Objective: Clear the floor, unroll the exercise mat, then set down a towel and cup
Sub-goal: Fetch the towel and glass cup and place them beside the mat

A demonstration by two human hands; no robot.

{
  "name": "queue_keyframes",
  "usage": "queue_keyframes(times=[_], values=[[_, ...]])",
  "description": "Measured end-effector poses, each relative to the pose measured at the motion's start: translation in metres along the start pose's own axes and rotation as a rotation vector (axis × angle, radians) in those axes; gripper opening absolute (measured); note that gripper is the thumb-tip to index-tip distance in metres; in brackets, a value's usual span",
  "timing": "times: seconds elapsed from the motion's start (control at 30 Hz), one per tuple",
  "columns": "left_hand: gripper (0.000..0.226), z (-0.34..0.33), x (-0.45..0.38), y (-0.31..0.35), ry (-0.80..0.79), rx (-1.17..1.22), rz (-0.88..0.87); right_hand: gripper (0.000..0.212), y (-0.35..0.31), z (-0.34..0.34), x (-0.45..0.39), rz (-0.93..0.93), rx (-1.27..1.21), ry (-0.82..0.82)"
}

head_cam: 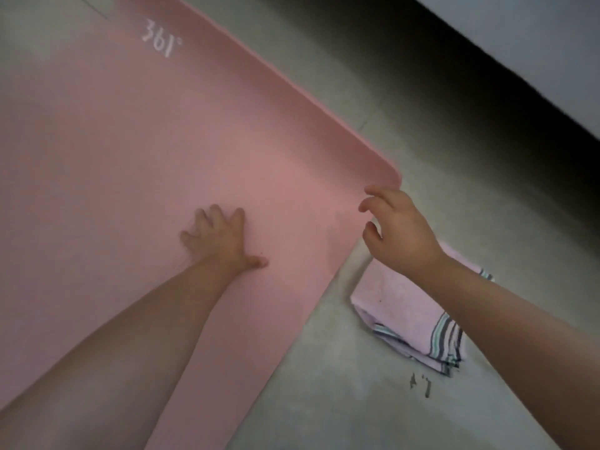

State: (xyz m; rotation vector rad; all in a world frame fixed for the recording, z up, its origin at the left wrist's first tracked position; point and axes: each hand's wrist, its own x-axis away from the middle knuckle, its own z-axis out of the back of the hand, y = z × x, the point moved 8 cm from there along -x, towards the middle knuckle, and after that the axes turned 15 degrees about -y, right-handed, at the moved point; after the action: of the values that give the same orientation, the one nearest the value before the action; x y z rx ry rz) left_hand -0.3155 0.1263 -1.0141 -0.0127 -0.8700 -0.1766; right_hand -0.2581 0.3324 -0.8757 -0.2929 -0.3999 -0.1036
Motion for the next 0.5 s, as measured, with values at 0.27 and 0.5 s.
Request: queue_keyframes(times=[0.27,0.5], values=[[0.103,0.012,-0.002,0.013,-0.136,-0.039,0.072,0.038,0.010,0.010,-0.051,-0.231,0.041,-0.056],[0.100,0.018,-0.009,0.011,-0.117,-0.032,0.114,0.041,0.047,0.006,-0.092,-0.309,0.016,-0.063]])
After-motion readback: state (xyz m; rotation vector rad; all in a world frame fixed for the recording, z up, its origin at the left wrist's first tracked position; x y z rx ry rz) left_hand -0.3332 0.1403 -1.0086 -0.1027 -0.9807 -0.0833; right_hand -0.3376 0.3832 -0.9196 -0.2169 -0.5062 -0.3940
